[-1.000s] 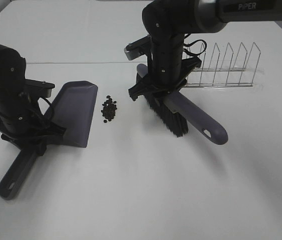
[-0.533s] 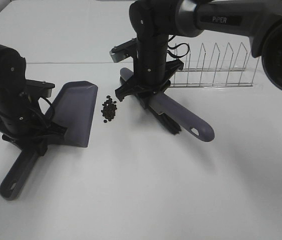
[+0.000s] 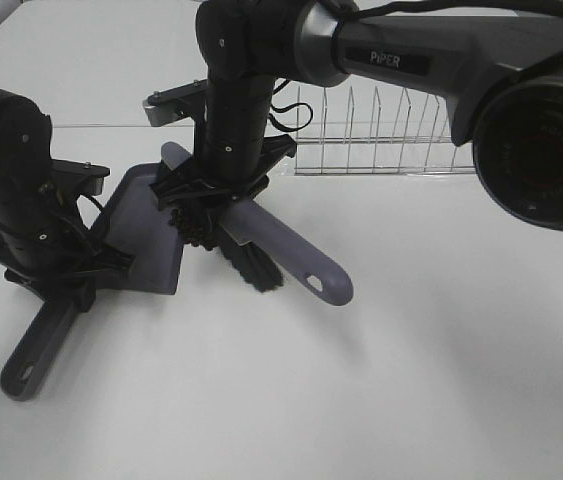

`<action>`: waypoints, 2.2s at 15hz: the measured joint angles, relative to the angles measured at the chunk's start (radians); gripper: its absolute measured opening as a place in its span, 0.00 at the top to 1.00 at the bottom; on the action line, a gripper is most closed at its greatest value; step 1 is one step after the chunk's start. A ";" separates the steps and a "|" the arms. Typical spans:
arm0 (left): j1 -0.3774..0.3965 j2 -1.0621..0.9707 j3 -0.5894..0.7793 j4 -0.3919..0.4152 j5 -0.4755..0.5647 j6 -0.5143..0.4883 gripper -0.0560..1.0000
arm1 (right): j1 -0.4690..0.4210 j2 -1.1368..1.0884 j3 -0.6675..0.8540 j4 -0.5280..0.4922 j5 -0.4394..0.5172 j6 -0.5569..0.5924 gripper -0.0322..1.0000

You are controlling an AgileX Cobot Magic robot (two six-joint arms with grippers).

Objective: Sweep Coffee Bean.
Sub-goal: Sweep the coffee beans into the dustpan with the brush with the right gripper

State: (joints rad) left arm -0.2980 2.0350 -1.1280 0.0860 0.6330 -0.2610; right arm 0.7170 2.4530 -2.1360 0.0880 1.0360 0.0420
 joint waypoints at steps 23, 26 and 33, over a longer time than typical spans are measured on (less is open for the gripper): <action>0.000 0.000 0.000 -0.013 0.052 -0.001 0.60 | -0.023 -0.069 0.085 0.051 -0.015 0.179 0.63; 0.000 0.000 -0.001 -0.013 0.056 -0.001 0.60 | -0.023 -0.051 0.088 0.193 -0.102 0.158 0.63; 0.000 0.000 -0.001 -0.014 0.059 -0.001 0.60 | -0.023 -0.043 0.043 0.378 -0.158 0.028 0.63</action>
State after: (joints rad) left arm -0.2980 2.0350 -1.1290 0.0720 0.6920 -0.2620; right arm 0.6940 2.4100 -2.0930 0.4660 0.8780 0.0700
